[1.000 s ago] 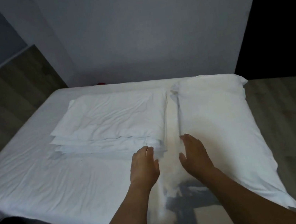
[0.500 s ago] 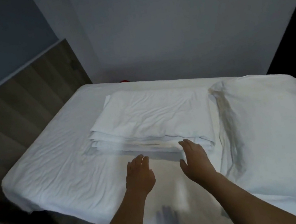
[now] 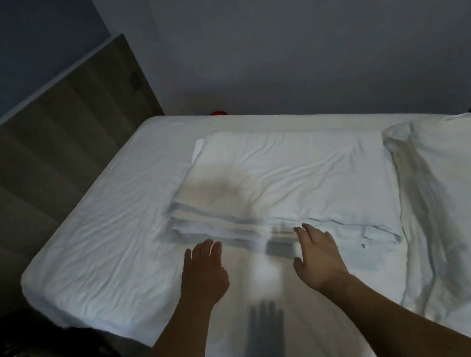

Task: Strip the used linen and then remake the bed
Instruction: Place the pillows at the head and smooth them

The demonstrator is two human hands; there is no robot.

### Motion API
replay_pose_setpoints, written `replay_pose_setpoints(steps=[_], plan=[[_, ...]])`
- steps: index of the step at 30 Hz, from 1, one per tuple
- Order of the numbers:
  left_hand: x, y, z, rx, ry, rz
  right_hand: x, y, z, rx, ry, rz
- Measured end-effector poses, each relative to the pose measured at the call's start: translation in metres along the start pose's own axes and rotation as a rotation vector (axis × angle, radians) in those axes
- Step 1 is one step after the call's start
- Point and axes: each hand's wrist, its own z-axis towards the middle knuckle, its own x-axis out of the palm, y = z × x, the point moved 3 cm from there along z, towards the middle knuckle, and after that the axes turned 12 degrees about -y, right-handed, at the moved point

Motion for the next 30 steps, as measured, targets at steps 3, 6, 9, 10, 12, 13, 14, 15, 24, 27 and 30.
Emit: replay_pose_setpoints(steps=[3,6,9,10,12,13,14,15,24,27,30], plan=[[0.004,0.014,0.055,0.147,-0.004,-0.029,0.006,-0.003,0.028,0.105,-0.029,-0.096],[0.018,0.026,0.109,0.306,-0.014,-0.015,0.018,0.005,0.059,0.112,-0.040,-0.152],[0.048,0.034,0.156,0.371,0.013,-0.043,0.041,0.007,0.093,0.083,0.001,-0.200],[0.061,0.034,0.171,0.393,0.012,-0.055,0.052,0.004,0.105,0.071,-0.003,-0.212],[0.093,0.029,0.202,0.439,-0.022,-0.080,0.080,-0.012,0.132,0.054,-0.020,-0.239],[0.110,0.024,0.217,0.464,-0.050,-0.091,0.097,-0.023,0.145,0.057,-0.033,-0.250],[0.130,0.021,0.232,0.477,-0.077,-0.095,0.115,-0.034,0.157,0.067,-0.063,-0.254],[0.152,0.021,0.244,0.479,-0.095,-0.094,0.135,-0.046,0.168,0.077,-0.095,-0.258],[0.355,0.052,0.211,0.509,0.023,-0.093,0.315,-0.095,0.159,0.111,-0.121,-0.364],[0.365,0.051,0.213,0.532,0.039,-0.103,0.326,-0.096,0.161,0.113,-0.140,-0.378],[0.357,0.054,0.216,0.564,0.112,-0.069,0.321,-0.095,0.158,0.037,-0.124,-0.384]])
